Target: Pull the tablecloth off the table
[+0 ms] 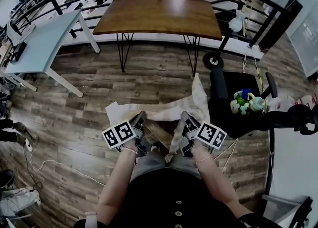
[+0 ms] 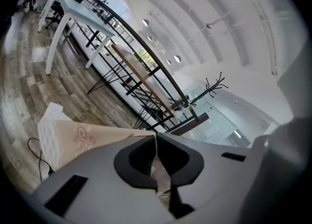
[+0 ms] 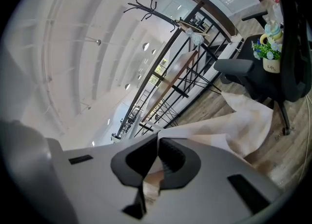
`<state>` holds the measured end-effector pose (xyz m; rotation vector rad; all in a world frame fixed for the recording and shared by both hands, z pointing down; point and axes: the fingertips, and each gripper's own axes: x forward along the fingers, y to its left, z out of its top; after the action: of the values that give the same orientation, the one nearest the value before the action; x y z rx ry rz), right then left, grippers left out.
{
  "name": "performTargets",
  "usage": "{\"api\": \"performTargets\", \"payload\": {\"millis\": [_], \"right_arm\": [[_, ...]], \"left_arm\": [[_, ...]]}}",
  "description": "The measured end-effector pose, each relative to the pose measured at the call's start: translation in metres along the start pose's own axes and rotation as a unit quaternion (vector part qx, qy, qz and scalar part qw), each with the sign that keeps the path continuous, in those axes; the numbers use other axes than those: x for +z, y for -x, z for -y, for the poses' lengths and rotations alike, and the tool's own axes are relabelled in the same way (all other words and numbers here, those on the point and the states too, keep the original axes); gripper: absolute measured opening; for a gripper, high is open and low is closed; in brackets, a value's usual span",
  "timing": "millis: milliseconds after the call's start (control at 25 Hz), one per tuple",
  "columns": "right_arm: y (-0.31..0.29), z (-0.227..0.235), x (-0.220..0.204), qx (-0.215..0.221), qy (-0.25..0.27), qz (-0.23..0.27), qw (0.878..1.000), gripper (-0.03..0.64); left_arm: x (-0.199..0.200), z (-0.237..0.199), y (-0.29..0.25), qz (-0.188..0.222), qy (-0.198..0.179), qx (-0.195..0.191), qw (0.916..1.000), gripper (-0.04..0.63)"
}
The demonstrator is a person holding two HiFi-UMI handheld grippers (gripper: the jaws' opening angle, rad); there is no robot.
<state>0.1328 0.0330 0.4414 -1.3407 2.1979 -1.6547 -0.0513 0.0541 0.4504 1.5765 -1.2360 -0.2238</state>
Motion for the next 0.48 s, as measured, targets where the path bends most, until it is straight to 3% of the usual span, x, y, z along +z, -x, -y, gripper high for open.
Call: {"api": "performTargets", "payload": {"millis": [480], "right_arm": [[-0.0054,0.0044,-0.0034,-0.006,-0.009,-0.006,1.0,0.028]], "left_arm": [[-0.0041,-0.0047,0.0019,-0.009,0.0,0.005,0.9999,0.017]]}}
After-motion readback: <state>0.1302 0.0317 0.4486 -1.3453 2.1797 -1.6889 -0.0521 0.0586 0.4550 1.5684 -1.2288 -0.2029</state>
